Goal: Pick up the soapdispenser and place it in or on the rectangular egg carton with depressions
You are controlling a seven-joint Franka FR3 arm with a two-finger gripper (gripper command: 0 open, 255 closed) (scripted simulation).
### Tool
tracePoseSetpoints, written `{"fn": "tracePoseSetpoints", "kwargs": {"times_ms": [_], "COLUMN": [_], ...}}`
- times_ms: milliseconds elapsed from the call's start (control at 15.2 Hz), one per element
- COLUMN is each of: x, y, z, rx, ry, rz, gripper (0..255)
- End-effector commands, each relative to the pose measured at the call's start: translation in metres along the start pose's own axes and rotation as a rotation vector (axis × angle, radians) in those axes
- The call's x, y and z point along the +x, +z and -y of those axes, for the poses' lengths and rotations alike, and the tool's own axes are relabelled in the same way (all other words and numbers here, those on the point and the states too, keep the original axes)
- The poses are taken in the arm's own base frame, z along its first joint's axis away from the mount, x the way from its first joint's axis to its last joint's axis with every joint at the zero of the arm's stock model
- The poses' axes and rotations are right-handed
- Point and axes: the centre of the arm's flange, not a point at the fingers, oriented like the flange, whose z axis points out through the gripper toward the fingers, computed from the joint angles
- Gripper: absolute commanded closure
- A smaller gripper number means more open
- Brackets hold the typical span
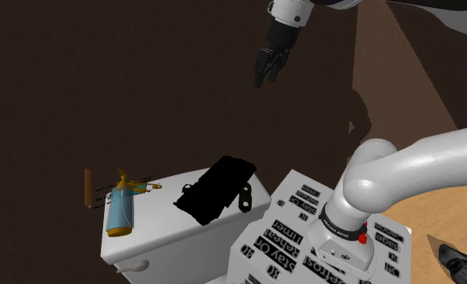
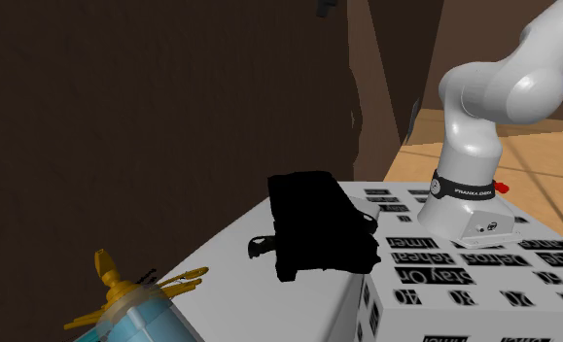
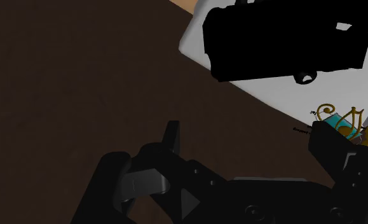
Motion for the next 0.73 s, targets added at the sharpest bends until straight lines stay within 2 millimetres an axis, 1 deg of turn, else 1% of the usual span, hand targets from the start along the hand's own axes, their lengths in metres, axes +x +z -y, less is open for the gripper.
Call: {"fn": "tracePoseSetpoints", "kwargs": {"times_ms": [0,330,660], "x": [0.0,-0.001,0.002], "y": [0.0,0.039,0.079], "z": [0.0,0.055,0.109], "rx": [0.0,-0.009,-0.019], "ry": [0.0,0.06,0.119], "rz": [0.0,-0.021,-0.043], "gripper": [0,0,0]}}
